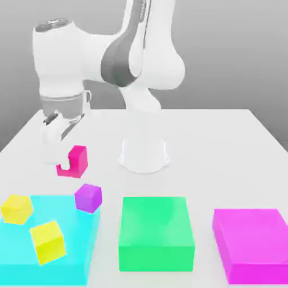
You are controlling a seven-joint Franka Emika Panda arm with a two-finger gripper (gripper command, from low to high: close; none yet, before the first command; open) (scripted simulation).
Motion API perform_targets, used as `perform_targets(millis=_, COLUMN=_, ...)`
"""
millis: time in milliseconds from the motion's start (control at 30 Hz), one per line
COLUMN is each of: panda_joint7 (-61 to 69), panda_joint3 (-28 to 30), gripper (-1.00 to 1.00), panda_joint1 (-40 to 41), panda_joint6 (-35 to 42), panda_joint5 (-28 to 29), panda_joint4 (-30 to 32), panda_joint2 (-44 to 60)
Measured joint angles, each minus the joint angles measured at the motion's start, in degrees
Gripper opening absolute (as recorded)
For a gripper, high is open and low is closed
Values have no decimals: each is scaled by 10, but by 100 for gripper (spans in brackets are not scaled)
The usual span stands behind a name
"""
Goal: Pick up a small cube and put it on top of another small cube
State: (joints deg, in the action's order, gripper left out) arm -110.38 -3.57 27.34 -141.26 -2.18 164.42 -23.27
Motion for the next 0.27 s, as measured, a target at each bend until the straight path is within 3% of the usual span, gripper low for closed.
perform_targets(millis=133, panda_joint7=4, panda_joint3=-3, gripper=-100, panda_joint1=-4, panda_joint6=-88, panda_joint5=1, panda_joint4=17, panda_joint2=71)
perform_targets(millis=167, panda_joint7=4, panda_joint3=-4, gripper=100, panda_joint1=-3, panda_joint6=-105, panda_joint5=1, panda_joint4=20, panda_joint2=85)
perform_targets(millis=267, panda_joint7=4, panda_joint3=-4, gripper=100, panda_joint1=-3, panda_joint6=-105, panda_joint5=1, panda_joint4=20, panda_joint2=85)
